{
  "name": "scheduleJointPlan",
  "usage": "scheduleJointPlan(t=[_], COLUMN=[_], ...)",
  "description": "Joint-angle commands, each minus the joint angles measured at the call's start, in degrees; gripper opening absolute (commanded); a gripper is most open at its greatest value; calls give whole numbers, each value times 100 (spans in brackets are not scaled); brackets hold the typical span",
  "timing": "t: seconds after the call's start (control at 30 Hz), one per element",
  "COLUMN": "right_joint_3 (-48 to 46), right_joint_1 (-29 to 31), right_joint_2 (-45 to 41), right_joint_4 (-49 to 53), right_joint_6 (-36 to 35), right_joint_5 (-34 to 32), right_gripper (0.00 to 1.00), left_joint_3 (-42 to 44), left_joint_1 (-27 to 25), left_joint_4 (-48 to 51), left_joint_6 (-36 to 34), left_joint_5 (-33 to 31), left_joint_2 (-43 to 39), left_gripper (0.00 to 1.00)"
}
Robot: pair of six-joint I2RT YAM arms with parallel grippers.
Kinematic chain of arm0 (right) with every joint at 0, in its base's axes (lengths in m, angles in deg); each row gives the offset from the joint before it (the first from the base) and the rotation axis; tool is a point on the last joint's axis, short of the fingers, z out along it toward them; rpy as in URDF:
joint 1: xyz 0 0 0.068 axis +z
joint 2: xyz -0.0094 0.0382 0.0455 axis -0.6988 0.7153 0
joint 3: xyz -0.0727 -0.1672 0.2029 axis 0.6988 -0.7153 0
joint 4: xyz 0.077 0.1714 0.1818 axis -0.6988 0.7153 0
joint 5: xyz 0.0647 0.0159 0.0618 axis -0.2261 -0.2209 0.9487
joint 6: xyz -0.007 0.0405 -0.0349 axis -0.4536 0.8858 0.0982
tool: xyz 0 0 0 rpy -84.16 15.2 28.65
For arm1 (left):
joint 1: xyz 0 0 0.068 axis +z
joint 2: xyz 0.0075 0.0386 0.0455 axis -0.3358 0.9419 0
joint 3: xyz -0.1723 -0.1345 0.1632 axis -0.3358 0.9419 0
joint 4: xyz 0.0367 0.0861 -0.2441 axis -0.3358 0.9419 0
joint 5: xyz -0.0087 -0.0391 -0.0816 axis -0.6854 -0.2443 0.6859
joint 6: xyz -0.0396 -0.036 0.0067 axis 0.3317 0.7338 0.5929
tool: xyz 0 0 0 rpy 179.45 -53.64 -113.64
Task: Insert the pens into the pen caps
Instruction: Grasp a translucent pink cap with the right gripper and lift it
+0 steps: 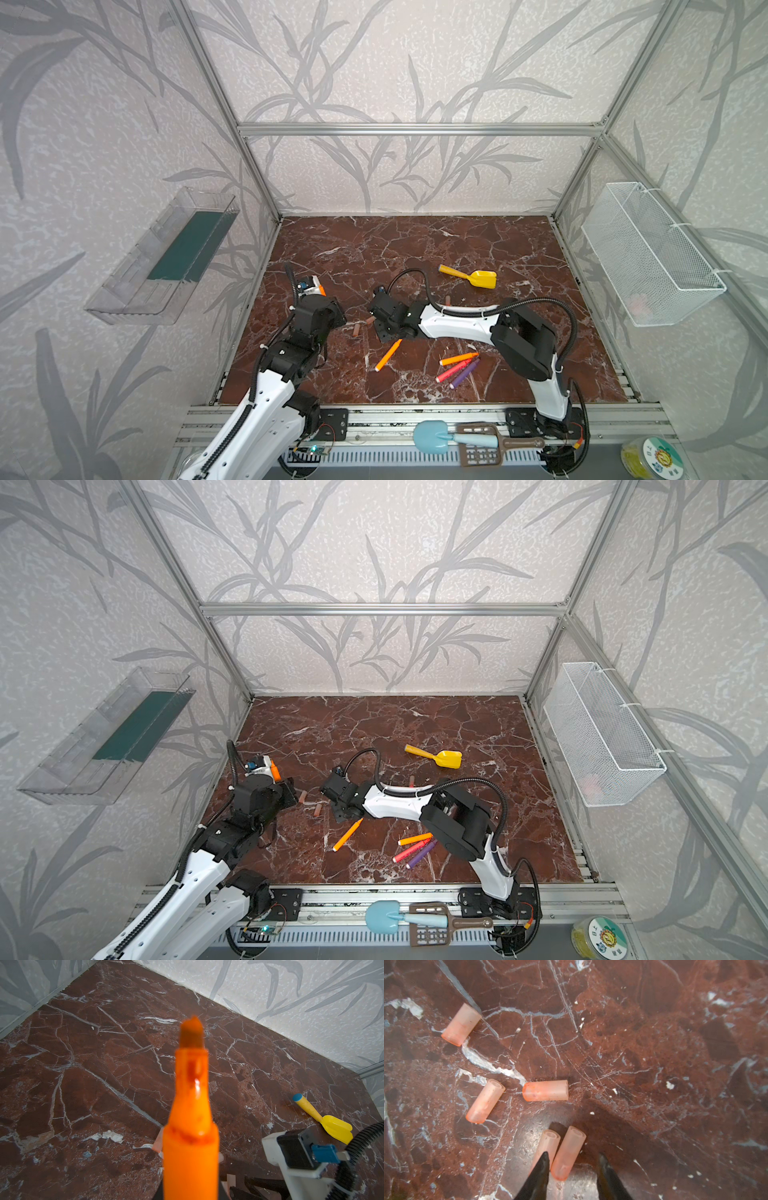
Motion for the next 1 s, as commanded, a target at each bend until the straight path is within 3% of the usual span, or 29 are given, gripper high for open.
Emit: scheduleJointPlan(t=[0.0, 0.27, 0.6, 0.73, 0.97], right_joint_3=[165, 268, 583, 495, -104], right_joint_1=[-17, -17, -17, -21, -76], right_joint_2=[133, 292, 617, 537, -72], right_joint_4=[247, 401, 681, 638, 324], right_joint_6=[-41, -45, -80, -59, 36], right_joint_5=[6, -210, -325, -342, -404], right_gripper=[37, 26, 26, 18, 14], left_joint_3=[51, 58, 60, 54, 45], left_joint_1=[22, 22, 22, 22, 22], left_joint_4=[-36, -35, -39, -44, -42], left_joint_6=[-22, -9, -17, -13, -31], left_joint_5=[-66, -57, -33, -23, 41], left_joint_2=[-9, -29, -26, -26, -27], left_gripper=[0, 0, 0, 0, 0])
